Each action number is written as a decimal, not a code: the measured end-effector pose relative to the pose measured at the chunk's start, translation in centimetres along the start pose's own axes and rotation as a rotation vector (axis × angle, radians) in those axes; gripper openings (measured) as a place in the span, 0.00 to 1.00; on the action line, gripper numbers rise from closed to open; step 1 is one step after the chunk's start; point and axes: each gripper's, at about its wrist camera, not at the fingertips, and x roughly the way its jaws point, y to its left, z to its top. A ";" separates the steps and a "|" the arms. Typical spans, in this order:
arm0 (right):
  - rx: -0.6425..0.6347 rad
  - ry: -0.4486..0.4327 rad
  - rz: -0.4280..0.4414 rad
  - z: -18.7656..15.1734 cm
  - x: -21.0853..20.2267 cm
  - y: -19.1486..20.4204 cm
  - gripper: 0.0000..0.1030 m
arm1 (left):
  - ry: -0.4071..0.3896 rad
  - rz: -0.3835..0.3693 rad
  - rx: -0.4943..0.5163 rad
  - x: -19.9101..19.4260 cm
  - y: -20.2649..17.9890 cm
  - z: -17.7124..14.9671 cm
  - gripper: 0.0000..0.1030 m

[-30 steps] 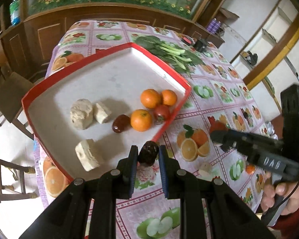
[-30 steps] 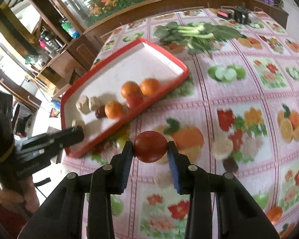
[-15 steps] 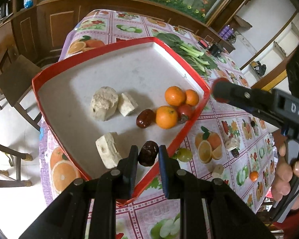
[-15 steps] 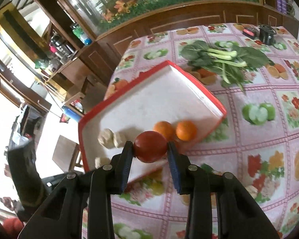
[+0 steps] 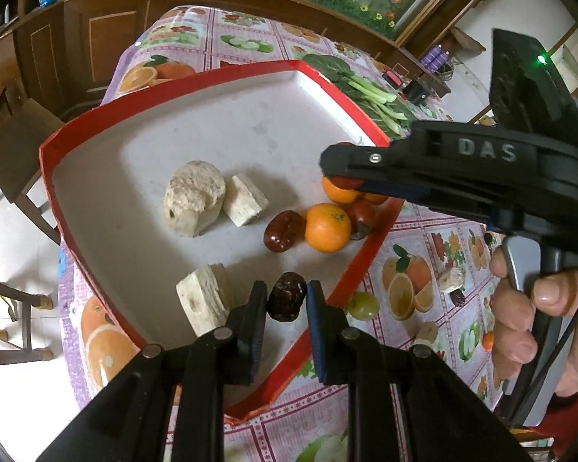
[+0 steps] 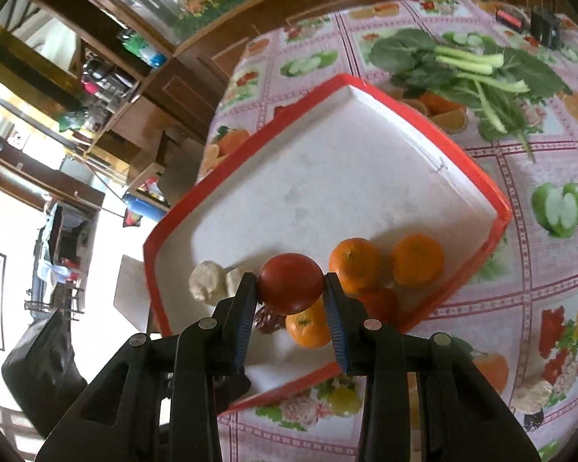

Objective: Organize fruits
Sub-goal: 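Carry the date and the tomato over the tray with both tools, then open the left tool to drop the date while the right tool releases the tomato, then withdraw both tools from the tray toward the items left on the table, then grasp a cream block with the left tool while the right tool grasps a dark date, then carry the cream block and the date over the tray with both tools, then open the left tool to drop the block while the right tool releases the date, then withdraw both tools from the tray toward the remaining items, then grasp a green grape with the left tool while the right tool grasps a round cream biscuit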

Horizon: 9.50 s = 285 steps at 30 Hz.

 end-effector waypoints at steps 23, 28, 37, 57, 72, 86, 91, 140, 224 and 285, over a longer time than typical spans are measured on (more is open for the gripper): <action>-0.059 0.030 -0.063 -0.3 3.6 1.5 0.35 | 0.004 0.007 0.032 0.1 0.0 0.4 0.22; -0.036 0.015 -0.047 -0.5 2.7 1.3 0.39 | -0.002 0.007 0.027 -0.1 0.1 0.2 0.24; -0.039 -0.038 -0.019 -1.4 -0.7 1.5 0.39 | -0.019 0.041 0.058 -0.5 -0.7 -0.2 0.47; 0.083 -0.181 -0.040 -6.0 -8.4 -4.3 0.58 | -0.108 0.160 0.201 -3.0 -5.1 -1.5 0.72; 0.171 -0.213 -0.084 -9.5 -11.7 -9.5 0.59 | -0.098 0.143 0.262 -2.9 -8.1 -2.2 0.72; 0.273 -0.247 -0.087 -11.4 -15.6 -15.7 0.60 | -0.013 0.054 0.279 -0.7 -11.3 -5.0 0.72; 0.290 -0.242 -0.088 -12.4 -15.9 -16.9 0.60 | 0.040 0.045 0.355 2.1 -14.5 -5.9 0.72; -0.054 -0.145 -0.102 -13.6 -11.9 -14.8 0.21 | -0.002 0.290 0.288 1.4 -16.7 -6.0 0.32; -0.059 -0.051 -0.155 3.1 2.3 -4.8 0.22 | -0.022 0.117 0.067 1.3 0.5 3.4 0.32; 0.083 -0.174 -0.264 -12.9 -8.4 -14.0 0.46 | 0.023 0.139 0.259 5.0 -10.1 -2.7 0.72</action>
